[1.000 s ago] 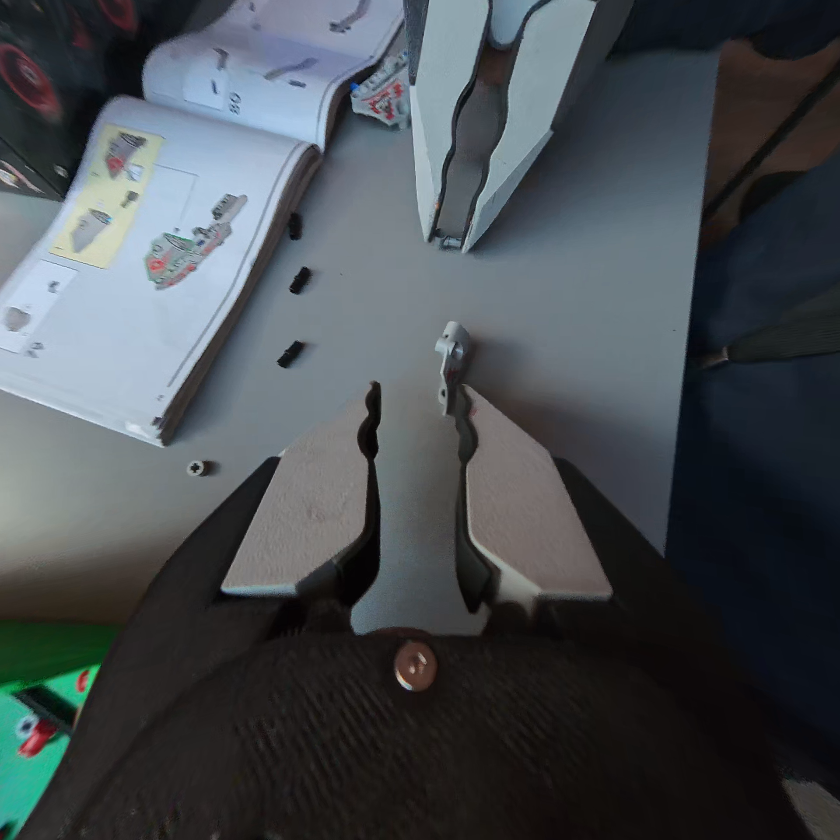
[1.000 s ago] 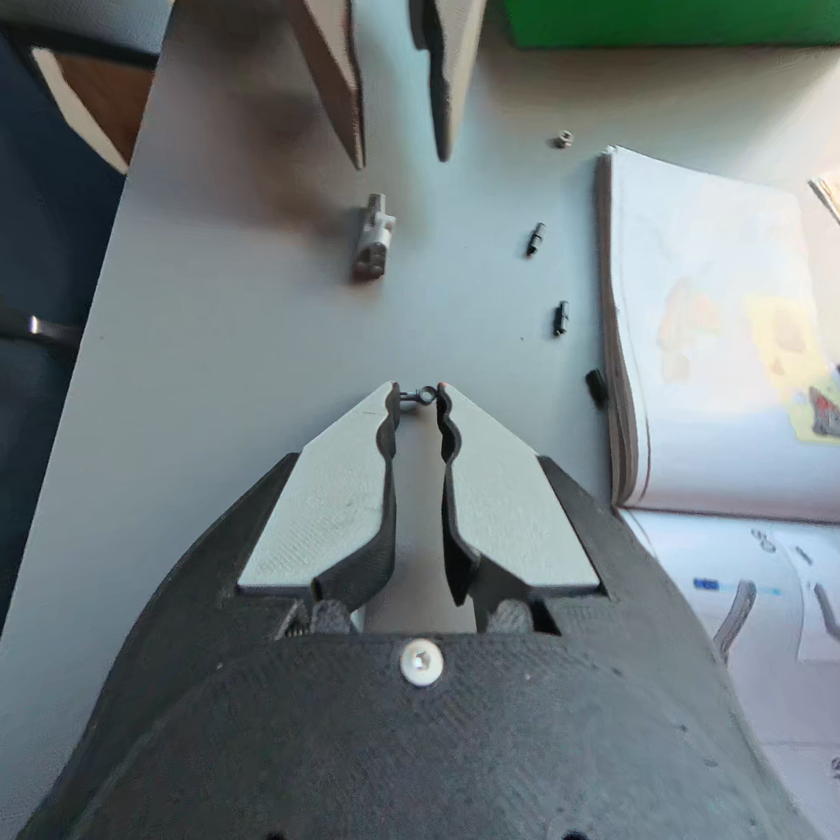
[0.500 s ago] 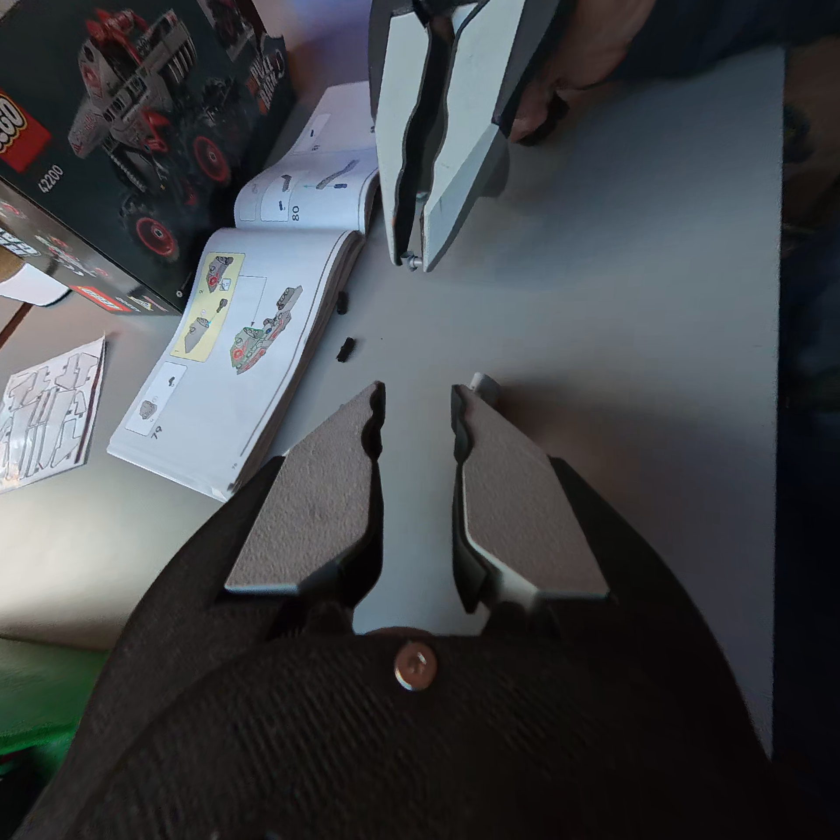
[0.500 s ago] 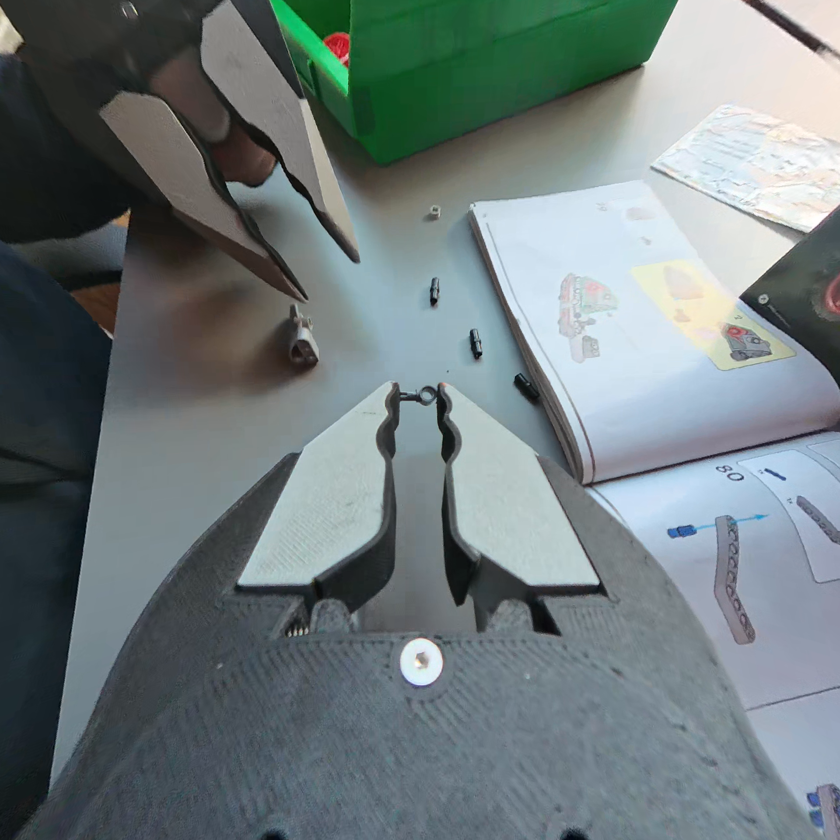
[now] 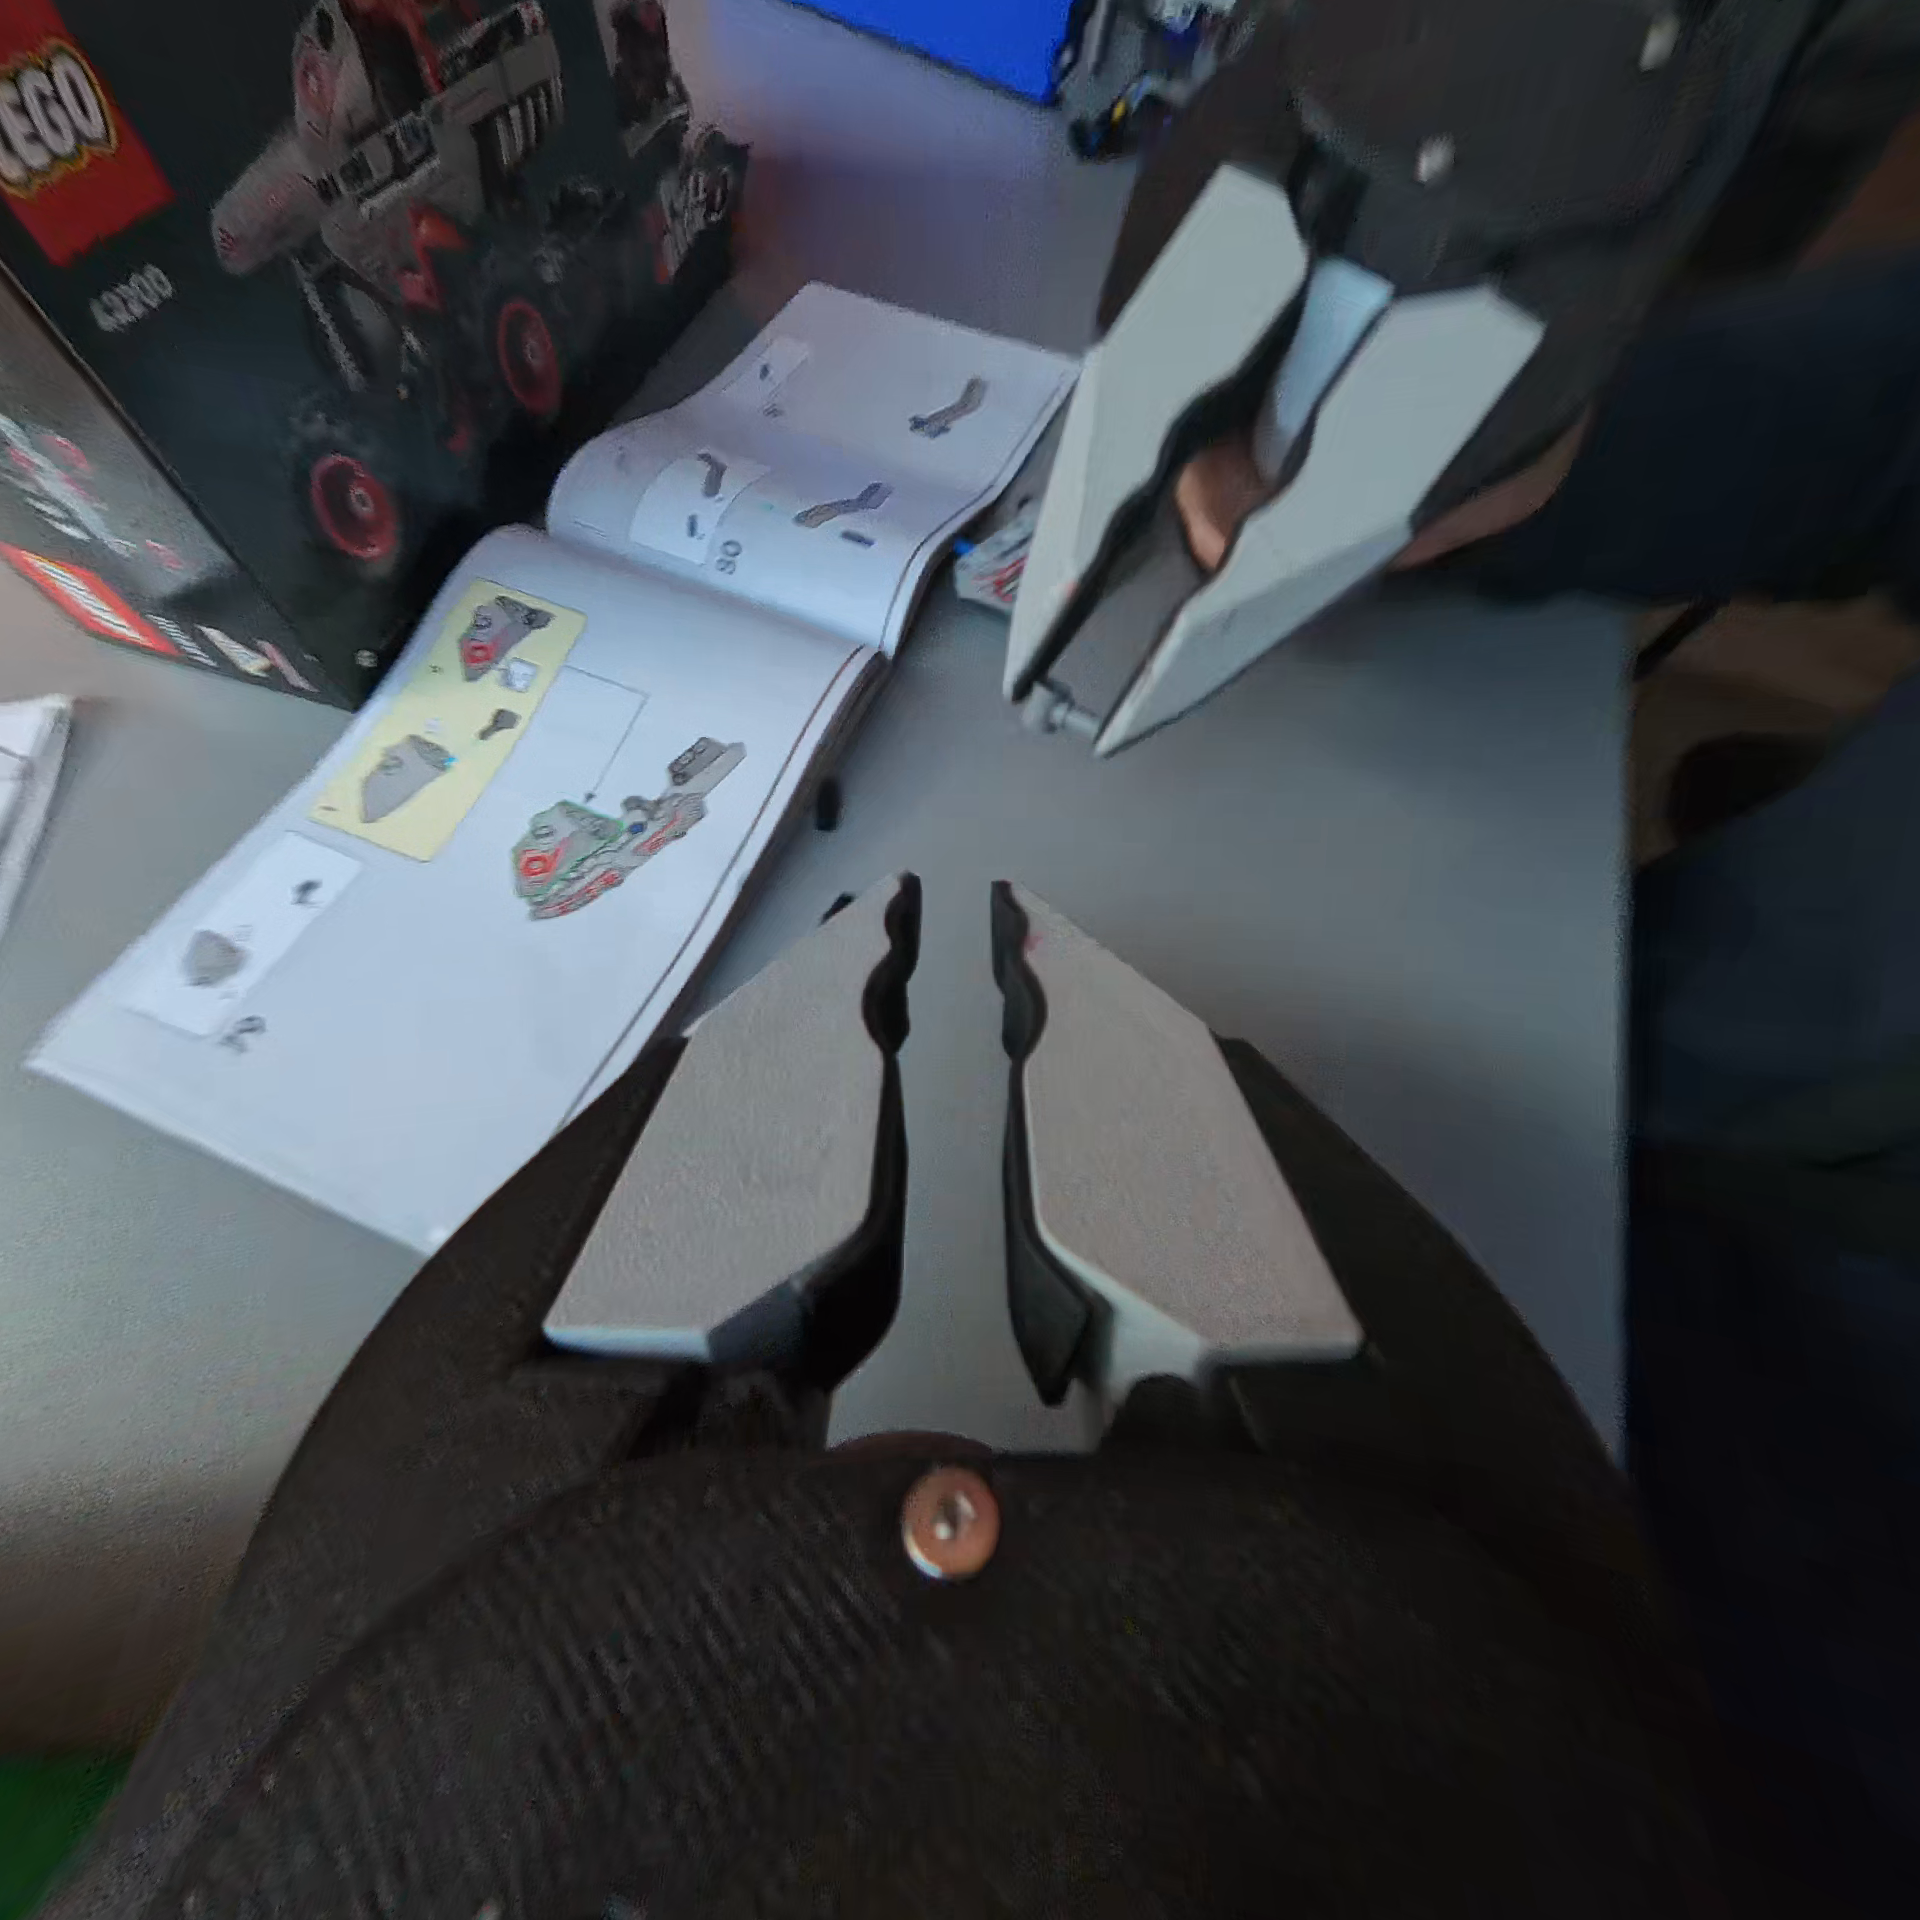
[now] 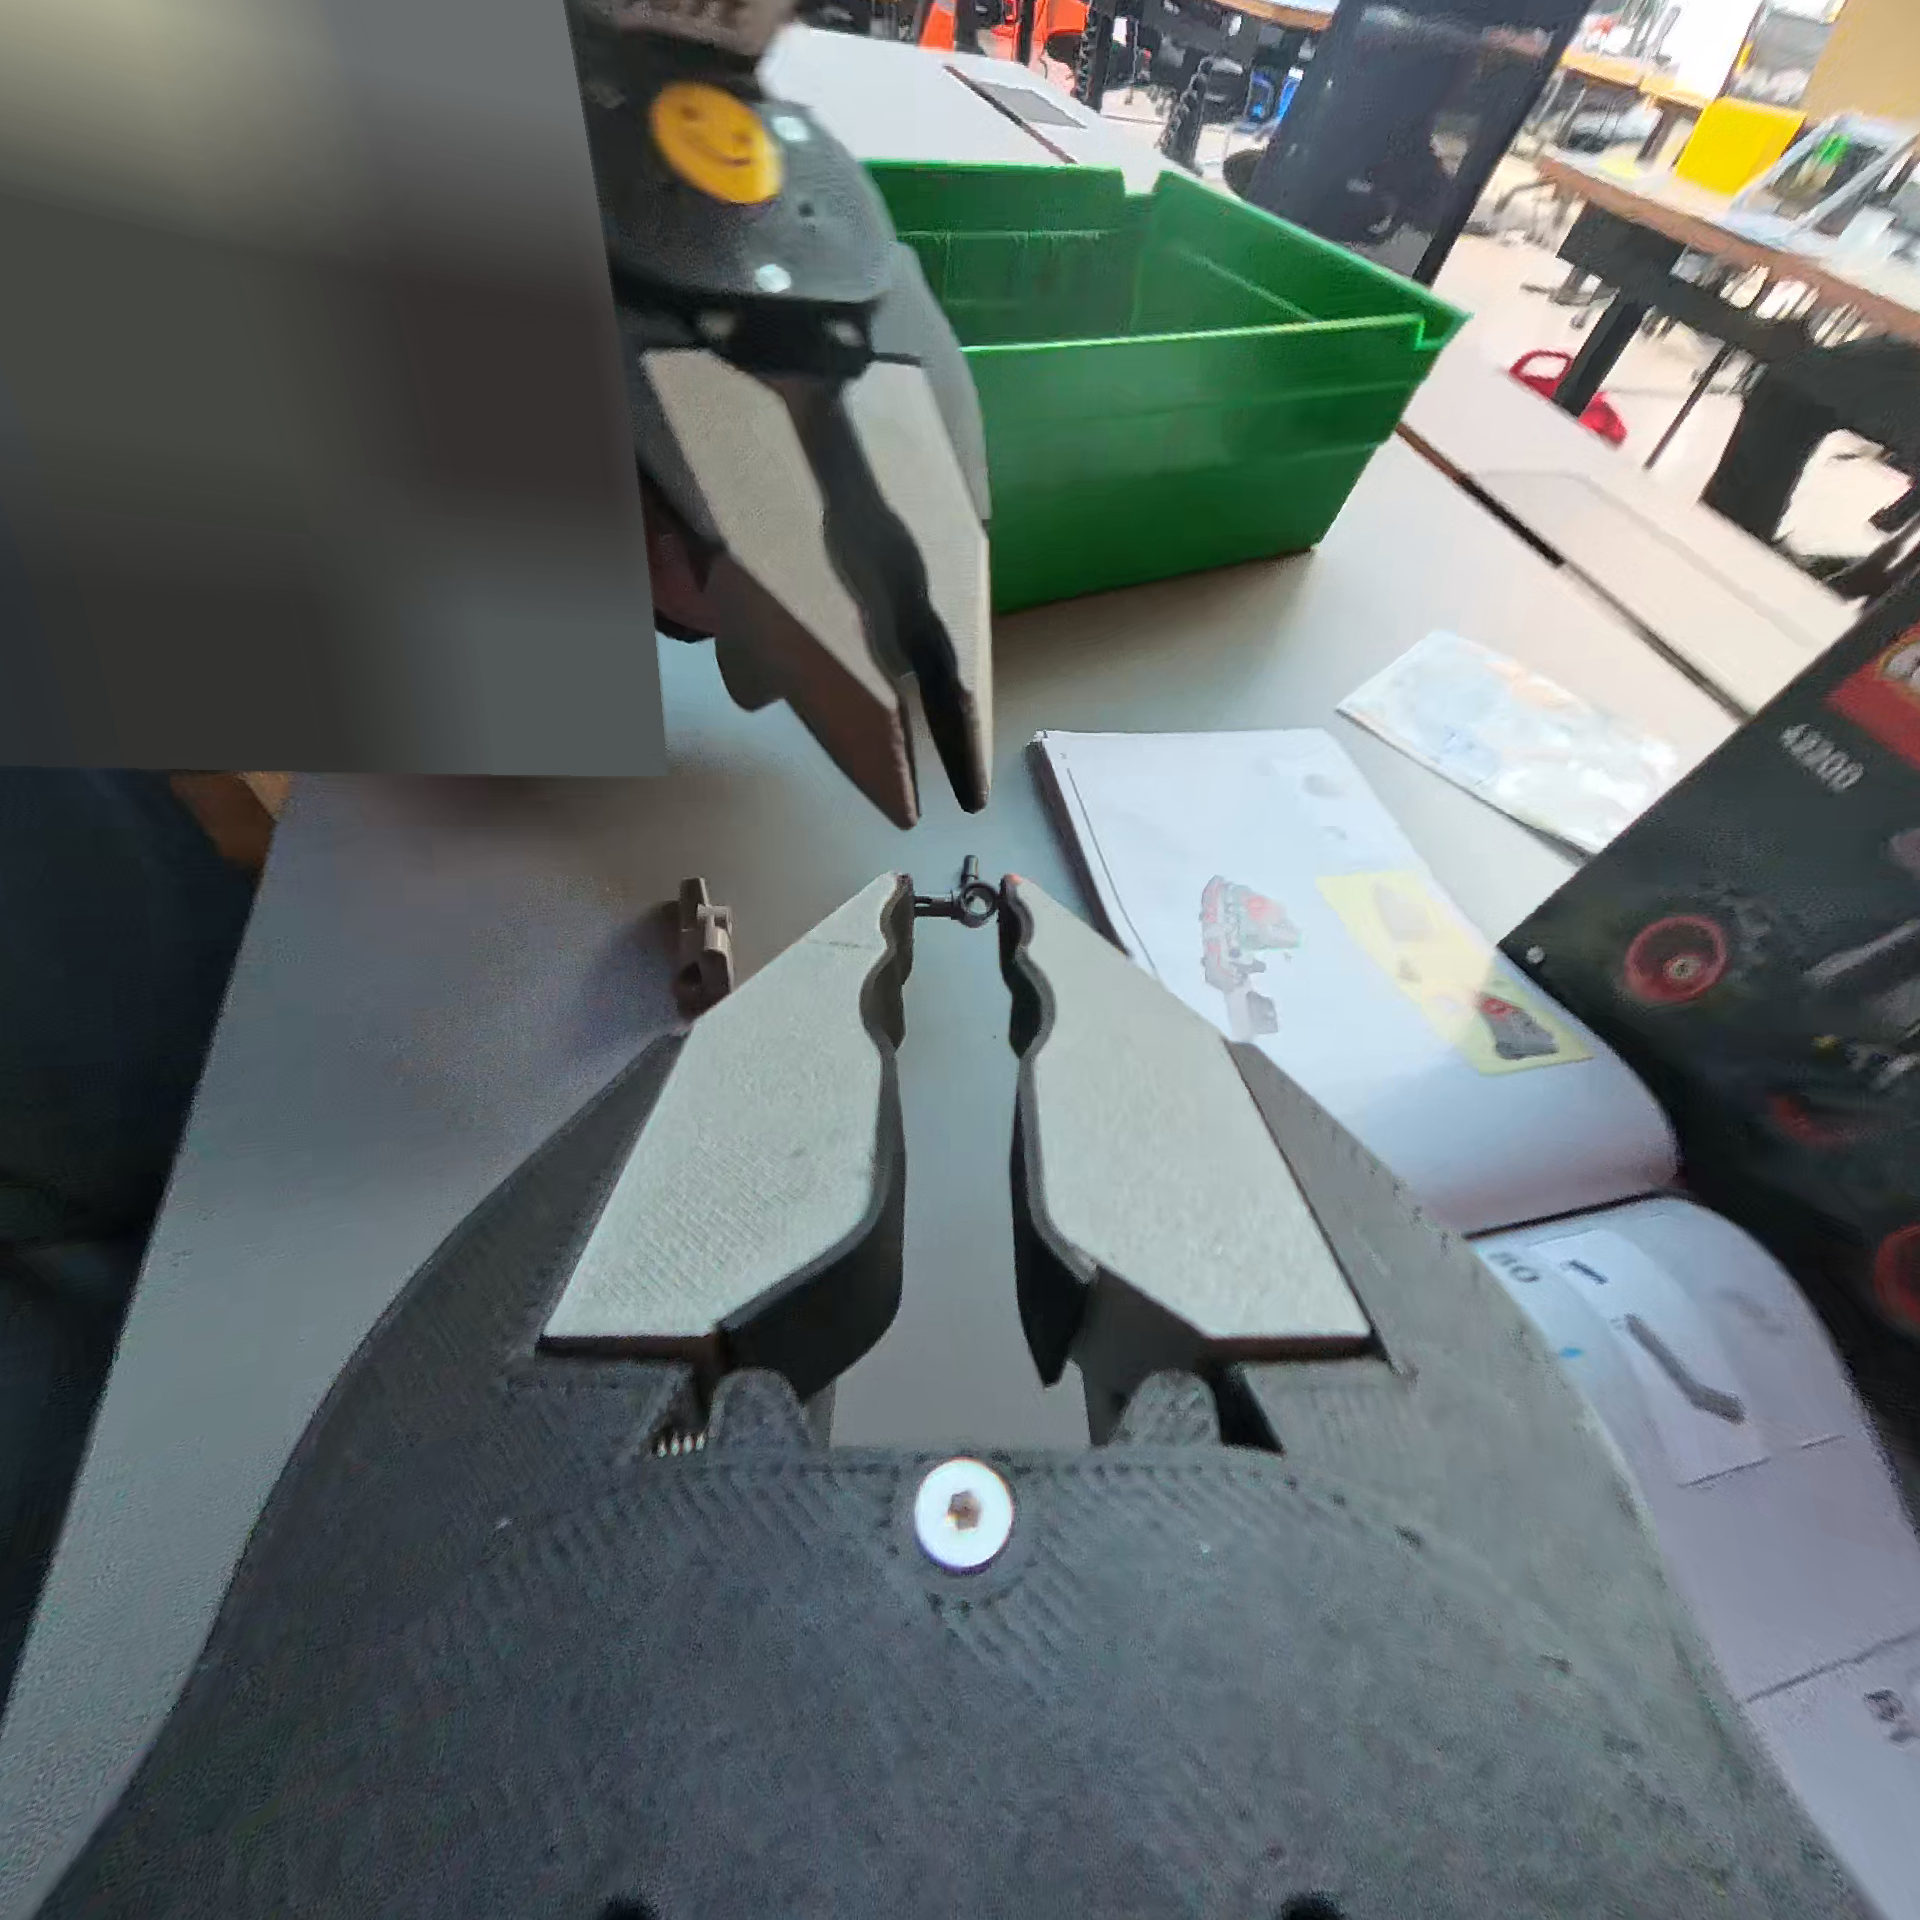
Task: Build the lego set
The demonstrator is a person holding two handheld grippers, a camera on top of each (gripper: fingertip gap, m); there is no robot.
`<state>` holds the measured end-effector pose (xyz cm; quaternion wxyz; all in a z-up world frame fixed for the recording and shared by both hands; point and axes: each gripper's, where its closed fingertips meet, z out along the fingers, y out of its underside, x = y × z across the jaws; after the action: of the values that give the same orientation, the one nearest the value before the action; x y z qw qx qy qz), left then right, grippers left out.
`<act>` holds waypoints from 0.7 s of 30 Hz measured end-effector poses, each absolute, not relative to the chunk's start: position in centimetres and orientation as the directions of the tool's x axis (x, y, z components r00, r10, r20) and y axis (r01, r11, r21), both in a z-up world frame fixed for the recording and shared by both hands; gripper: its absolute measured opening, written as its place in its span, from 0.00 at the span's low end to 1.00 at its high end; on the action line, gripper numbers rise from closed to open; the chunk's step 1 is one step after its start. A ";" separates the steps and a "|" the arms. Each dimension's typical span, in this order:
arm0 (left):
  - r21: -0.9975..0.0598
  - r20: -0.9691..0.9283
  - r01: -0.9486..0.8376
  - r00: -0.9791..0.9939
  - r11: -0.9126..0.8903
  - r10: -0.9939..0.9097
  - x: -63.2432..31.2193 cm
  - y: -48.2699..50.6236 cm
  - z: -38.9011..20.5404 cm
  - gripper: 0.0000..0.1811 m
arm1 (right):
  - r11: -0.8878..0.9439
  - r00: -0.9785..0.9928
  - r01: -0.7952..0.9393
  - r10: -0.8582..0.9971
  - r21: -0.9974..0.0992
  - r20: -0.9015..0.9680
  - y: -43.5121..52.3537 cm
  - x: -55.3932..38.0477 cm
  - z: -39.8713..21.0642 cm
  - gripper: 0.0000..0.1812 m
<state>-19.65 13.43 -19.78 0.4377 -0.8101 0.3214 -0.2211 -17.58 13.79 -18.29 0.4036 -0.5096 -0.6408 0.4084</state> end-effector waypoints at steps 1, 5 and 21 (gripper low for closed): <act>-0.853 0.185 -0.257 0.665 -0.454 -0.724 -19.3 13.4 -19.2 0.05 | 0.208 -0.157 0.316 0.974 -0.926 0.165 13.6 -17.6 -18.2 0.07; -0.768 0.538 -0.050 0.491 -0.638 -0.686 -18.1 13.5 -17.9 0.14 | 0.446 -0.136 0.304 0.895 -0.842 0.425 13.5 -17.7 -18.0 0.07; -0.690 0.722 0.042 0.112 -0.723 -0.683 -14.6 11.6 -14.2 0.03 | 0.789 0.038 0.184 0.590 -0.586 0.807 11.6 -16.8 -13.9 0.07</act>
<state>-14.57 11.57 -14.18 0.2904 -0.6869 0.2332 -0.6241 -16.77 11.60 -13.88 0.6612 -0.2858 -0.6764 0.1535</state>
